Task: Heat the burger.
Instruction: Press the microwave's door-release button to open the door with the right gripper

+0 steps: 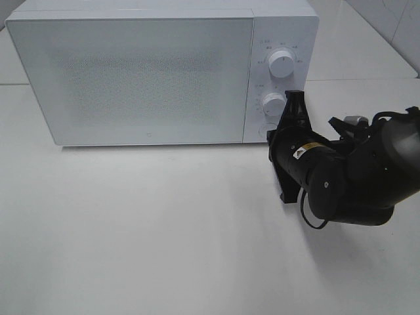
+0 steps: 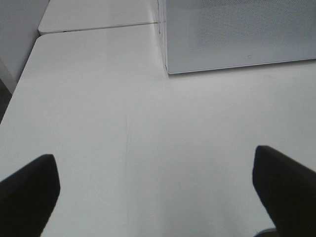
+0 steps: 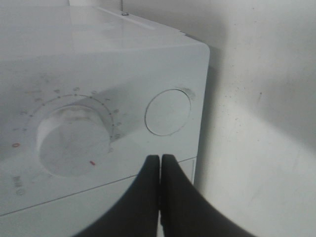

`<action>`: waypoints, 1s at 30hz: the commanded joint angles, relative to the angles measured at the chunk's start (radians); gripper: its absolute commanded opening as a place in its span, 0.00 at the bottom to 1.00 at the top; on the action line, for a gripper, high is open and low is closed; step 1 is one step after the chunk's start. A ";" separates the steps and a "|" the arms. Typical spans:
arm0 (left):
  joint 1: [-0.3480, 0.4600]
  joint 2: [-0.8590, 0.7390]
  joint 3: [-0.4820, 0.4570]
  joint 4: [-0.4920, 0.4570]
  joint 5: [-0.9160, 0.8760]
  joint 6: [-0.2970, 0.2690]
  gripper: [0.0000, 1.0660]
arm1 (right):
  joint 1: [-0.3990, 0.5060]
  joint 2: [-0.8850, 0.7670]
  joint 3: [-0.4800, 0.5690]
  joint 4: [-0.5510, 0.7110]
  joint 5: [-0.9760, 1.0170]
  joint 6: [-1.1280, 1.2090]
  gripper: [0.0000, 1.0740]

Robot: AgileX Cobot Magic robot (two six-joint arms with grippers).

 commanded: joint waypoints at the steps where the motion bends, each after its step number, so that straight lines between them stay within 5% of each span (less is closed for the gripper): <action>1: 0.004 -0.018 0.003 0.001 -0.003 -0.001 0.94 | -0.006 0.024 -0.028 -0.014 0.012 -0.002 0.00; 30: 0.004 -0.018 0.003 0.001 -0.003 -0.001 0.94 | -0.052 0.162 -0.204 0.086 0.005 -0.065 0.00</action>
